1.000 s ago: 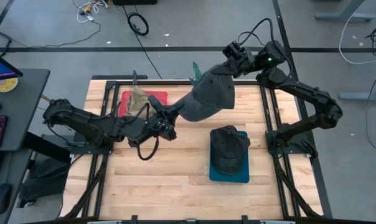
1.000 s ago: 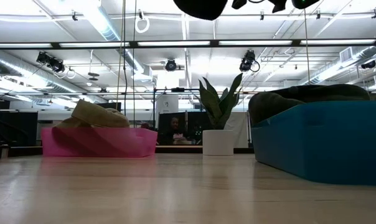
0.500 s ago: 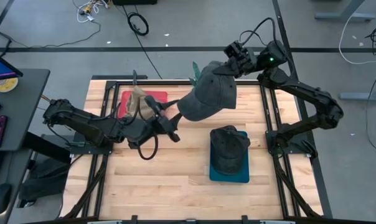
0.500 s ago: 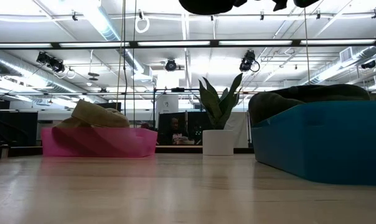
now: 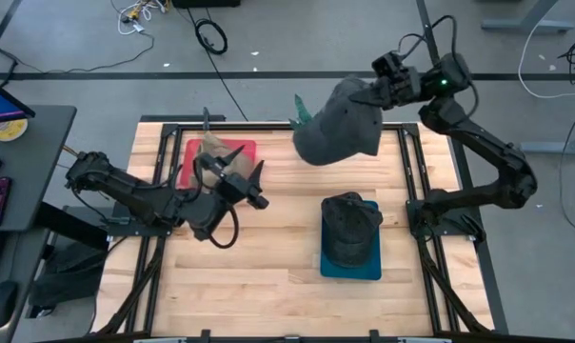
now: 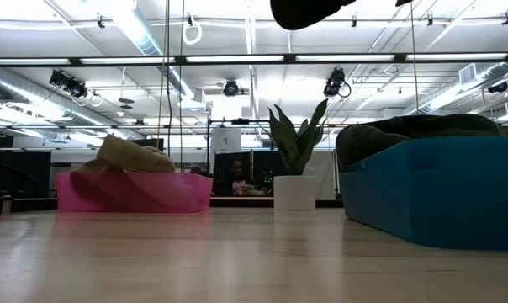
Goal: Pick & Place hat
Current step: Put the black cap into the blue bin
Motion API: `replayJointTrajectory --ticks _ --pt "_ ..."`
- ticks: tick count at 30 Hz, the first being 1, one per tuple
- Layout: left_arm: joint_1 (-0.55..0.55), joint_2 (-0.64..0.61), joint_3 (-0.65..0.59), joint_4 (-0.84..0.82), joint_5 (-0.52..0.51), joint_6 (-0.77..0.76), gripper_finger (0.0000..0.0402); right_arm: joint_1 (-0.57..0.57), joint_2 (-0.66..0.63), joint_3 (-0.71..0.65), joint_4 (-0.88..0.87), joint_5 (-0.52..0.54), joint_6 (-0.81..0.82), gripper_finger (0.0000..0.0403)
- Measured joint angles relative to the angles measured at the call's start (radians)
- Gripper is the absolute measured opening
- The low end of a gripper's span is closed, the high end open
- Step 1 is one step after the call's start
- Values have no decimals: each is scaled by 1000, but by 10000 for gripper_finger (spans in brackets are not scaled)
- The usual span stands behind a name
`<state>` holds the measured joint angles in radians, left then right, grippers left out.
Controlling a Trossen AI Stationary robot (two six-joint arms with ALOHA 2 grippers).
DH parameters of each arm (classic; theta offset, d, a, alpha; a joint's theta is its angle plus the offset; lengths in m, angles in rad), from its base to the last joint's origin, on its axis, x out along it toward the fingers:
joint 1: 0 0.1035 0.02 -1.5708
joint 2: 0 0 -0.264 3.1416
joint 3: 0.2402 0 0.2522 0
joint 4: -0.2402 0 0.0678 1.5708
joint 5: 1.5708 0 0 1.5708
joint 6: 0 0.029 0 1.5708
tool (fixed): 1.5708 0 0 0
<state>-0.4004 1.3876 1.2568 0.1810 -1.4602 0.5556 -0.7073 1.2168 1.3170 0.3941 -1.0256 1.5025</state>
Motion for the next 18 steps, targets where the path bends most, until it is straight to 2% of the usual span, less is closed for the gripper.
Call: replayJointTrajectory --ticks 3,8,13,18 --pt "-4 0 0 1 -45 -39 275 -1 -29 0 -74 -32 -60 3" --pt "-3 -11 0 2 -63 -55 275 25 -37 0 -188 -86 -230 3" --pt "1 -58 0 3 -65 -159 275 94 -37 0 -292 -140 -512 3" --pt "-7 -101 1 2 -65 -266 275 164 -37 0 -526 -186 -745 3"
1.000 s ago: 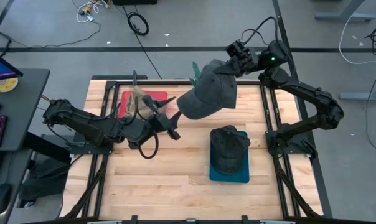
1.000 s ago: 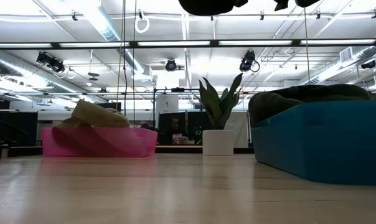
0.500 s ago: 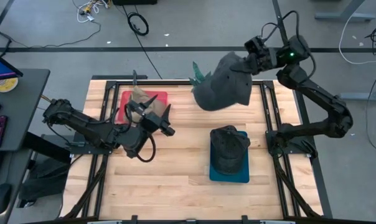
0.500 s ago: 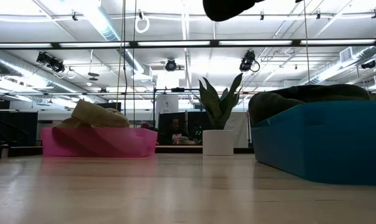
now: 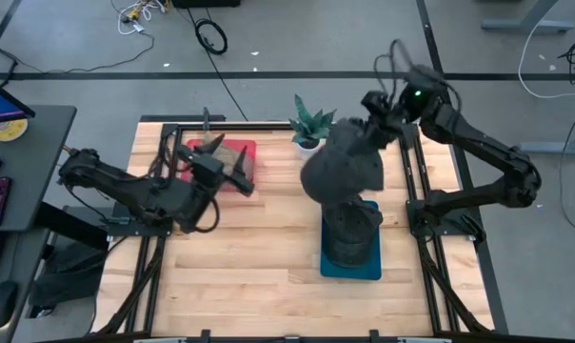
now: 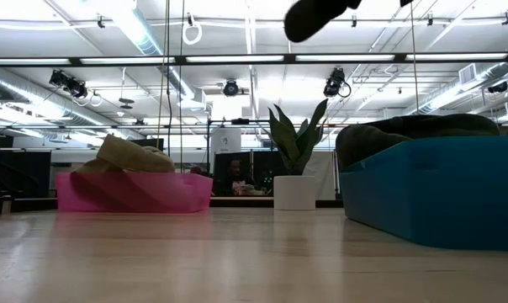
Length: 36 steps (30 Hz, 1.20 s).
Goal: Pick & Place hat
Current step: Put the black cap into the blue bin
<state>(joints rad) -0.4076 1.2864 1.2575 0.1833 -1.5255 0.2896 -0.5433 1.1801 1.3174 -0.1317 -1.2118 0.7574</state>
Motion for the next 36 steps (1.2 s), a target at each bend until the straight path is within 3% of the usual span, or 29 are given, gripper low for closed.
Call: replayJointTrajectory --ticks 9,17,22,29,36 --pt "-40 -26 0 1 1 -118 275 157 7 -3 -444 -27 -424 3" --pt "-36 -24 0 -2 60 -125 275 285 5 -118 -551 -16 -742 3" --pt "-32 -24 0 -1 88 -125 275 359 6 -201 -585 70 -953 4" --pt "-32 -24 0 -1 89 -124 275 449 6 -221 -764 214 -1141 3" --pt "-25 -24 0 -1 90 -122 275 526 6 -221 -798 373 -1198 3"
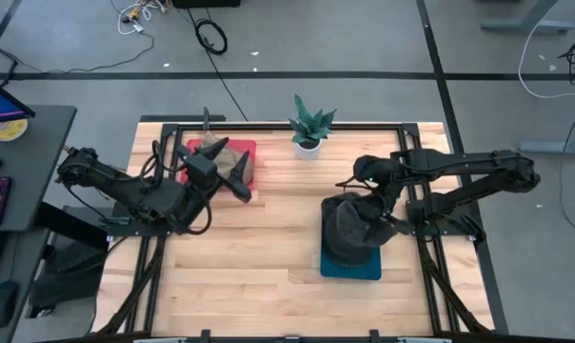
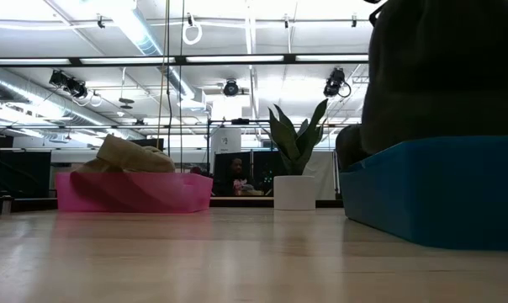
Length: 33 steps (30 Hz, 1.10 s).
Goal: Pick & Place hat
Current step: Put the black cap into the blue bin
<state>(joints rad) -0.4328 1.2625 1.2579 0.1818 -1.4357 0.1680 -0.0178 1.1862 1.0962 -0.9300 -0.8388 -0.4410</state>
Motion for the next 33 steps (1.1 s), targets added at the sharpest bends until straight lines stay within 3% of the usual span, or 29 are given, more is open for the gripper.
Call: replayJointTrajectory --ticks 4,15,29,33 --pt "0 0 0 0 0 0 275 32 14 0 0 46 -20 3" --pt "0 0 0 0 0 0 275 116 116 0 -91 47 -97 3" --pt "0 0 0 0 0 0 275 147 243 0 -21 47 -158 2" --pt "0 0 0 0 0 0 275 145 290 0 -12 96 -201 2"
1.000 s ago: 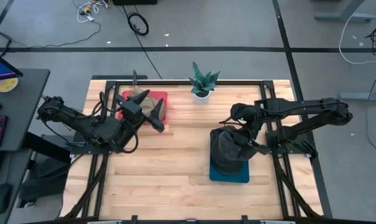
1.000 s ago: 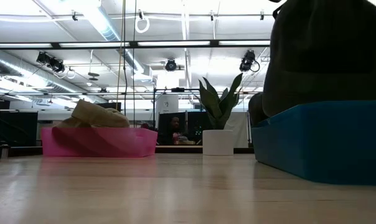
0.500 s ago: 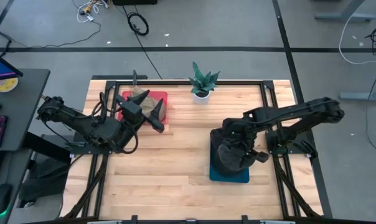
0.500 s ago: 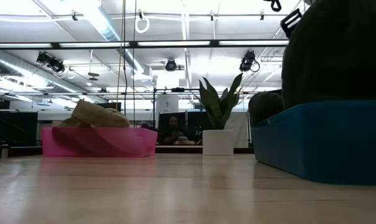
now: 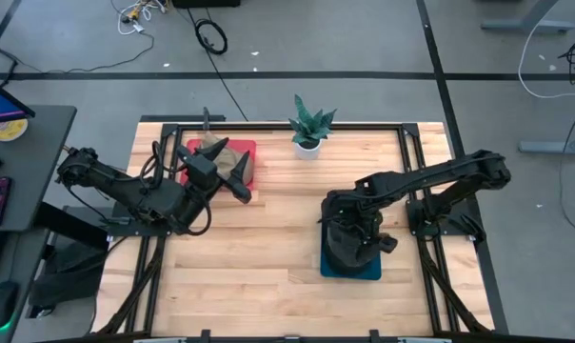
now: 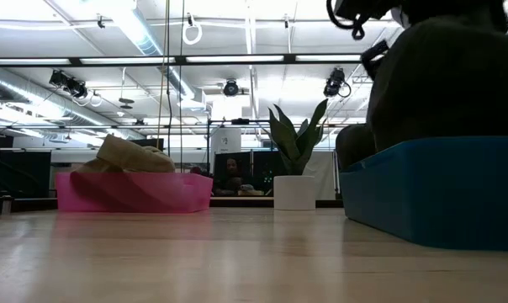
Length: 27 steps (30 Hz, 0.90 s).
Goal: Pick & Place hat
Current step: Put the black cap into the blue bin
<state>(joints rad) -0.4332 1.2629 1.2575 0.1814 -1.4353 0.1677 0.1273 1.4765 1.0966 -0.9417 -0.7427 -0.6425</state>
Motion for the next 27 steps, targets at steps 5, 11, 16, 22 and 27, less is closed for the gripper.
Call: replayJointTrajectory --ticks 5,11,16,22,27 --pt "0 0 0 -1 0 0 275 -19 31 0 -3 99 -26 2" --pt "0 0 0 0 0 0 275 -57 29 0 -27 141 -6 2" --pt "0 0 0 -18 0 -1 275 -85 29 0 -30 180 50 3" --pt "0 0 0 -24 0 -1 275 -129 29 0 -33 243 159 3" --pt "6 0 0 -23 1 -1 275 -147 29 0 -24 344 140 3"
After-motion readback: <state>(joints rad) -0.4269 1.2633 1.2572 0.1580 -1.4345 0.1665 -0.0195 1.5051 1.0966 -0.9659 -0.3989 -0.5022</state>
